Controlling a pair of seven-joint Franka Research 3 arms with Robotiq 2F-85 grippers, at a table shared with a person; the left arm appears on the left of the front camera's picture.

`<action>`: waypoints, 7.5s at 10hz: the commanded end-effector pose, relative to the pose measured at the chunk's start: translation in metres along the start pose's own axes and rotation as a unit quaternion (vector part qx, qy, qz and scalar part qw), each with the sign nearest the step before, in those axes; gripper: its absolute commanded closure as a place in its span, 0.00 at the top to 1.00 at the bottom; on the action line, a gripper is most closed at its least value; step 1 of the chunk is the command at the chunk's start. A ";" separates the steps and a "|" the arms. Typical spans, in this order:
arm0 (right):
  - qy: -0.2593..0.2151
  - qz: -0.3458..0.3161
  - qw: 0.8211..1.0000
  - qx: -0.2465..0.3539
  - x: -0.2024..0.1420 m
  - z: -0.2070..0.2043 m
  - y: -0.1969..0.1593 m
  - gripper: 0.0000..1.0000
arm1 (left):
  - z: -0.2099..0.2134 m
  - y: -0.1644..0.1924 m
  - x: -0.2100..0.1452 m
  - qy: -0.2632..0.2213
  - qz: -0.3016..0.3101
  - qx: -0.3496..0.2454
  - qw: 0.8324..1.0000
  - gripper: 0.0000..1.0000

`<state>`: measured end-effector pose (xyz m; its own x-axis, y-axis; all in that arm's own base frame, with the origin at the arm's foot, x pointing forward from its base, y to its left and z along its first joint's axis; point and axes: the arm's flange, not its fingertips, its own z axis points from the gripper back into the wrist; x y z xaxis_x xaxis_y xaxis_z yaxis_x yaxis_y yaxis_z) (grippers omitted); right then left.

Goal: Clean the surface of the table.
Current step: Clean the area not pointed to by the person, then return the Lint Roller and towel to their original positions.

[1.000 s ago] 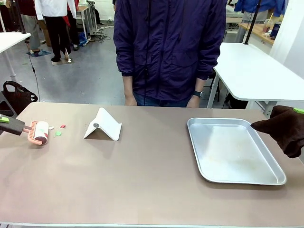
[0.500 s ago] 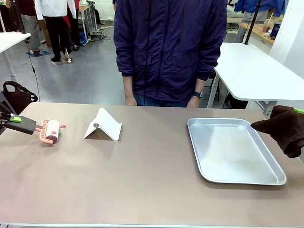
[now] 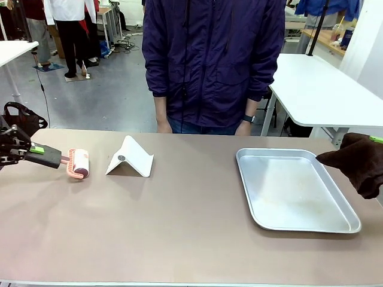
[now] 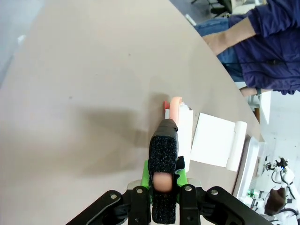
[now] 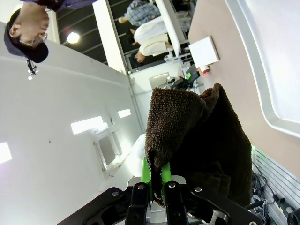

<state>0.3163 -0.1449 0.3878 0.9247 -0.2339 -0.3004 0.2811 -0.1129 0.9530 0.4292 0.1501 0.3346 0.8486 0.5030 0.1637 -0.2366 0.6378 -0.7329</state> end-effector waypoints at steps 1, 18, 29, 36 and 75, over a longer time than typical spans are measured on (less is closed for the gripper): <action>-0.006 0.006 1.000 0.007 0.001 -0.003 0.003 0.09 | -0.041 0.020 -0.018 0.048 -0.007 0.050 0.998 0.22; -0.006 0.006 1.000 0.007 0.001 -0.003 0.003 0.09 | 0.234 0.032 -0.151 0.043 -0.106 -0.250 0.961 0.22; -0.006 0.006 1.000 0.007 0.001 -0.003 0.003 0.09 | 0.223 0.013 -0.152 0.069 -0.113 -0.241 0.961 0.22; -0.008 -0.010 0.999 -0.035 0.000 -0.022 0.008 0.09 | 0.209 -0.007 -0.137 0.074 -0.122 -0.218 0.965 0.22; -0.079 0.099 0.968 -0.219 0.045 -0.367 -0.126 0.09 | -0.139 -0.258 -0.031 0.156 -0.164 0.118 0.967 0.22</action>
<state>0.4109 0.2058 0.2707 0.9402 -0.3333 -0.0699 0.2032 0.3841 0.9007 0.5247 -0.1091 0.4206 0.9820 0.0858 0.1682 0.0137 0.8561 -0.5166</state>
